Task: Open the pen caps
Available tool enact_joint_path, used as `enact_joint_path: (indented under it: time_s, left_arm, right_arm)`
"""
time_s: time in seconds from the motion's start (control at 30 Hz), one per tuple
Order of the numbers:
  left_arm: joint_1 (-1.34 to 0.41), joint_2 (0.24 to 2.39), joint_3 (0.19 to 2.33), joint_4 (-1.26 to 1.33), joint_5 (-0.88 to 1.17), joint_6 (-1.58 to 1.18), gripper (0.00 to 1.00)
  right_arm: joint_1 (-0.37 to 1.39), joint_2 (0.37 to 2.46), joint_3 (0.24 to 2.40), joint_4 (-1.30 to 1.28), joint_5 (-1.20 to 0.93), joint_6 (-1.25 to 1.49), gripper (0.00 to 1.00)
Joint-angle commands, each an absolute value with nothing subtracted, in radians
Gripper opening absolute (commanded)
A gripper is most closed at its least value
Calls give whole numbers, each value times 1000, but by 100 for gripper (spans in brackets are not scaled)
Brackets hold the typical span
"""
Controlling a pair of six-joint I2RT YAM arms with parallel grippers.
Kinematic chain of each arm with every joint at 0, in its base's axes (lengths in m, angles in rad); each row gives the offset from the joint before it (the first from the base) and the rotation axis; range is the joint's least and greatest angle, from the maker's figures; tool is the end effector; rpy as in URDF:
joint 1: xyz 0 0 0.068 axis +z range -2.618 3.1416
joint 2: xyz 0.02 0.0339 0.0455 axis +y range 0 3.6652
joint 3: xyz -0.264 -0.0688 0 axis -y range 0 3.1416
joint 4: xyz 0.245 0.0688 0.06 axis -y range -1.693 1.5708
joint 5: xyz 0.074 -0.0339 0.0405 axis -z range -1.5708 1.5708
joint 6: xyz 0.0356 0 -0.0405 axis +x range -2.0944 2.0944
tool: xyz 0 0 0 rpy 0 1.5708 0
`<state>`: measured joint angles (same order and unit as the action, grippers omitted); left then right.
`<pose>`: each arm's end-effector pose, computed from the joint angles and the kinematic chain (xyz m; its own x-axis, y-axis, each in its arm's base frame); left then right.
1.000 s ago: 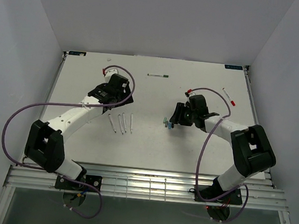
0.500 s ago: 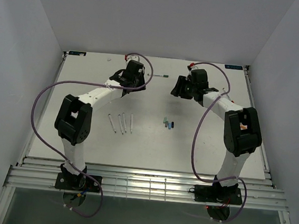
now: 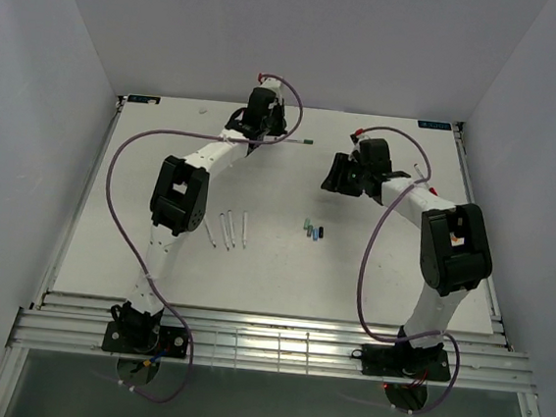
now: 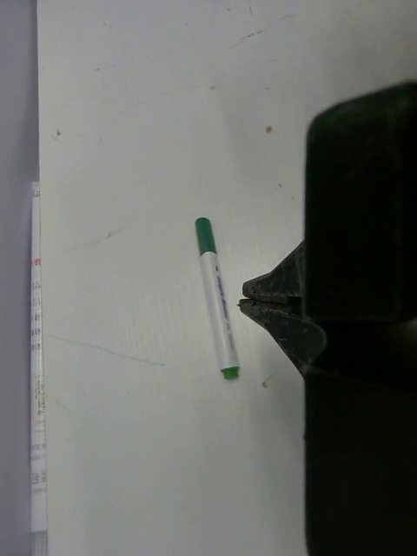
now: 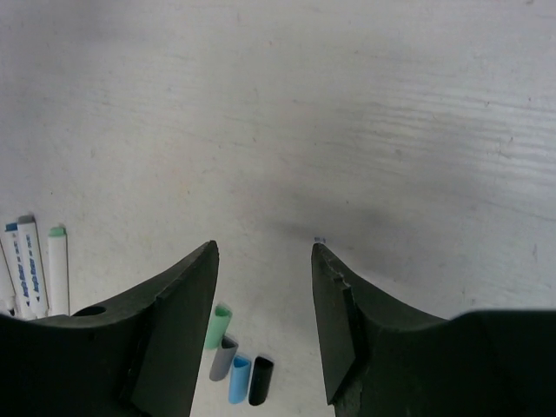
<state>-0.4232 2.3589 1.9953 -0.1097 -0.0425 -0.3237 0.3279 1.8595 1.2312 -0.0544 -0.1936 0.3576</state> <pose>0.5067 -0.2266 0.2187 -0.5136 -0.1172 -0.8500 0.2241 0.9379 -0.2647 0.3889 0.1395 0.2024 -0.7196 0.1180 -0.6843 -0.2194 0.8963 0.3853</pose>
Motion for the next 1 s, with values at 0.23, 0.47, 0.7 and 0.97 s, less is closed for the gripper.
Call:
enact_joint_path:
  time_s: [0.23,0.47,0.7,0.97]
  left_arm:
    - [-371,2554,2143,118,199,-265,22]
    - [-371,2649,2247,156,186,-270,24]
    - [-371,2691,2283,156,187,-273,32]
    - [-361,2721,2333,65,244,-291,43]
  right_arm:
    - [322,1631,1097,-25,-189,295,51]
    - [310,1594,1029,-12,-187,285,50]
    - [299,1585,1008,28,-198,285,50]
    - [288,1554,973,57,-203,293,50]
